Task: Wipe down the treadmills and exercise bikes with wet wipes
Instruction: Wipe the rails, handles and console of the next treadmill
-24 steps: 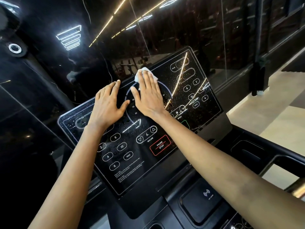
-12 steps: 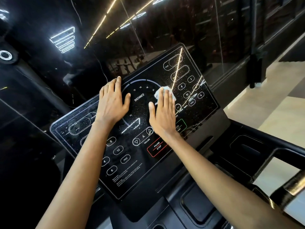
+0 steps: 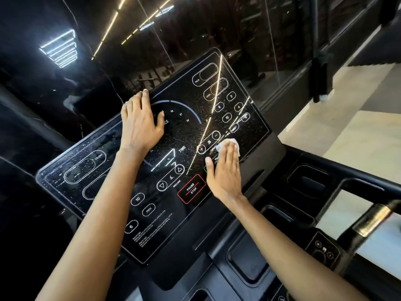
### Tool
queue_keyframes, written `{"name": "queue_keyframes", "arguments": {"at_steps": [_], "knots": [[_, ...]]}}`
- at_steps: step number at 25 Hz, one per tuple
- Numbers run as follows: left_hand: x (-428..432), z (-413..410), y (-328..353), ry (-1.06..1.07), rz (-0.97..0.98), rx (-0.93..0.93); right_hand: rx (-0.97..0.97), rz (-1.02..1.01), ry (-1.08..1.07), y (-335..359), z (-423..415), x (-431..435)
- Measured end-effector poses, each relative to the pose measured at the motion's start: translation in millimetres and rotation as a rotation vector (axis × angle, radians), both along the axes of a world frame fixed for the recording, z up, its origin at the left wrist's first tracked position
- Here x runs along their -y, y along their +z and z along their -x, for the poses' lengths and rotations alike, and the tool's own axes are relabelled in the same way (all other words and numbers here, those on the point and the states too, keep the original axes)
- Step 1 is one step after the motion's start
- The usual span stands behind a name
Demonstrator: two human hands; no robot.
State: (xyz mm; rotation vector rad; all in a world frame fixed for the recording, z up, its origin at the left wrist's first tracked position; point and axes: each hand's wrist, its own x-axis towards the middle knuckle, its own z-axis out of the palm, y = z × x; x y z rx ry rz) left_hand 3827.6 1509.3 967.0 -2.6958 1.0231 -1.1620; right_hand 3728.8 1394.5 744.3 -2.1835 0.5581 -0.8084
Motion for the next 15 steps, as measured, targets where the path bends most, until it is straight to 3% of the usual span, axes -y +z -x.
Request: {"name": "queue_keyframes", "arguments": {"at_steps": [3,7,12,15], "knots": [[1,-1,-4,0.003,0.010,0.013,-0.120,-0.186,-0.037,-11,4,30],[9,1,-11,0.025,0.068,0.036,-0.234,-0.272,0.081,-32,33,17],[15,5,-14,0.048,0.045,0.051,-0.291,-0.520,0.100,-20,27,48],[18,8,-15,0.067,0.039,0.053,-0.316,-0.507,0.107,-20,28,70]]}}
